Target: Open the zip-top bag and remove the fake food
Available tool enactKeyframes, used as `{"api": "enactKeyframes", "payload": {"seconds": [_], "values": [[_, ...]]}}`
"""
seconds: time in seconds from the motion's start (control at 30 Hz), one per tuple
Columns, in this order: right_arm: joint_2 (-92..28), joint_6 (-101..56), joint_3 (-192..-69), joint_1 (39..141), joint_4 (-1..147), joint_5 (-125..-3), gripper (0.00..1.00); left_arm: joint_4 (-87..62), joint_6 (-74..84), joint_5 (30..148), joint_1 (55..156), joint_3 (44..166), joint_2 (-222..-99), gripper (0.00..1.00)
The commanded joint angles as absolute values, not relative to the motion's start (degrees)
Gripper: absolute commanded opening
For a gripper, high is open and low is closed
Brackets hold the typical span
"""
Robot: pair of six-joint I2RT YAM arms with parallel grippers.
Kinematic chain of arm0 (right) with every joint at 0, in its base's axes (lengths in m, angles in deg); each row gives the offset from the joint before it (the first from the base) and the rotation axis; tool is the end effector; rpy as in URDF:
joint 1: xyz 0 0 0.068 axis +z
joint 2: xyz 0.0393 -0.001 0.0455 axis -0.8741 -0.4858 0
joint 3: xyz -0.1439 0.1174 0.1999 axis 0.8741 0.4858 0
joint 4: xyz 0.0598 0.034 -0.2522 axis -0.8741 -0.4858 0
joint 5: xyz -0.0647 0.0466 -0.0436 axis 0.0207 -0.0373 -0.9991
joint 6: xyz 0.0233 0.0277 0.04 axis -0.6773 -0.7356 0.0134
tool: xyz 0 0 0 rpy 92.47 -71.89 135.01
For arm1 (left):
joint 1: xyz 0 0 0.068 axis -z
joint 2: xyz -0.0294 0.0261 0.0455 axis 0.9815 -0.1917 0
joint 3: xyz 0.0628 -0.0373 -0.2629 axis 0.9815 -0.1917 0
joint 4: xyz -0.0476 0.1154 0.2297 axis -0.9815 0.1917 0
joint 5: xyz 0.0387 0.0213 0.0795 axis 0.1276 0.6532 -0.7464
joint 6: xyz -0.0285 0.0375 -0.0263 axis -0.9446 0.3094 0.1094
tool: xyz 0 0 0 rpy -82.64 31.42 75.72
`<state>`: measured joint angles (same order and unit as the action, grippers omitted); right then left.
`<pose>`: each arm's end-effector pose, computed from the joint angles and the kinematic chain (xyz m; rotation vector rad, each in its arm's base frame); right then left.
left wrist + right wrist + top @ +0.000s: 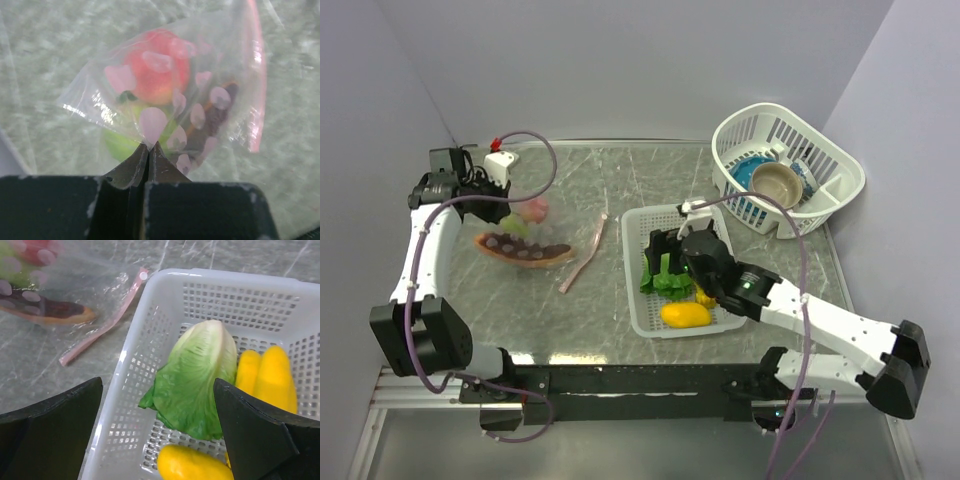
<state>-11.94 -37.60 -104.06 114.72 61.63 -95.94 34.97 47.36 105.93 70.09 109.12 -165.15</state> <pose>0.1548 0.1866 0.3104 -0.2750 1.9554 0.4494 0.2932 0.0302 0.3354 0.6241 2.2488 -0.2040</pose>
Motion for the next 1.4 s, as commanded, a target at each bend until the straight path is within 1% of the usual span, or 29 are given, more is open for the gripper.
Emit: {"api": "enactKeyframes", "payload": {"seconds": [0.0, 0.03, 0.13, 0.27, 0.37, 0.47, 0.5, 0.57, 0.6, 0.7, 0.73, 0.87, 1.0, 1.17, 1.27, 1.3, 1.37], "values": [[-17.1, -38.1, -107.2, 116.1, 66.2, -93.0, 1.00, 42.9, 42.9, 115.5, 70.8, 119.0, -165.3, 0.05], [-18.2, -38.2, -107.5, 116.3, 67.0, -92.7, 1.00, 44.3, 42.3, 116.5, 71.3, 124.4, -165.6, 0.05], [-23.1, -38.5, -109.3, 117.3, 68.2, -92.2, 1.00, 50.2, 40.1, 117.9, 74.5, 133.5, -166.8, 0.06], [-26.7, -39.0, -110.7, 118.7, 69.5, -91.4, 1.00, 57.7, 40.5, 118.3, 77.2, 138.3, -167.8, 0.06], [-28.8, -39.0, -111.3, 119.6, 70.0, -90.8, 1.00, 59.2, 42.2, 116.5, 77.2, 135.9, -166.8, 0.05], [-30.4, -38.9, -112.1, 120.0, 70.6, -90.6, 1.00, 57.2, 43.7, 111.8, 77.2, 129.3, -165.4, 0.04], [-30.9, -38.9, -112.7, 120.2, 70.6, -90.5, 1.00, 55.9, 44.0, 110.4, 77.3, 124.3, -165.1, 0.04], [-32.0, -38.8, -113.5, 120.4, 70.6, -90.1, 1.00, 49.9, 44.0, 105.3, 77.2, 118.2, -163.9, 0.02], [-32.4, -38.6, -114.0, 120.4, 70.9, -89.9, 1.00, 47.2, 44.1, 102.8, 77.2, 111.8, -163.6, 0.02], [-35.2, -37.2, -116.5, 120.8, 70.6, -88.7, 1.00, 38.1, 43.9, 95.1, 77.3, 103.7, -165.2, 0.01], [-37.3, -36.5, -117.4, 120.9, 70.4, -88.2, 1.00, 36.6, 44.1, 91.7, 77.1, 102.6, -166.9, 0.01], [-43.9, -32.7, -124.7, 121.0, 69.9, -88.6, 1.00, 29.7, 44.2, 87.8, 76.8, 101.0, -171.1, 0.01], [-52.1, -32.2, -134.9, 118.3, 68.3, -88.7, 1.00, 28.7, 45.5, 86.0, 76.5, 102.1, -174.0, 0.01], [-61.5, -33.1, -144.0, 115.9, 70.4, -86.2, 1.00, 27.3, 48.8, 84.7, 75.3, 99.9, -173.5, 0.01], [-65.8, -32.3, -146.2, 114.6, 72.0, -82.7, 1.00, 27.0, 50.2, 84.7, 74.3, 98.9, -173.6, 0.01], [-67.5, -32.0, -146.4, 114.5, 73.1, -79.3, 1.00, 26.9, 50.3, 84.8, 74.1, 98.6, -173.7, 0.01], [-68.8, -31.7, -146.4, 113.5, 74.9, -76.4, 1.00, 26.5, 50.6, 84.9, 73.6, 98.6, -174.1, 0.01]]}}
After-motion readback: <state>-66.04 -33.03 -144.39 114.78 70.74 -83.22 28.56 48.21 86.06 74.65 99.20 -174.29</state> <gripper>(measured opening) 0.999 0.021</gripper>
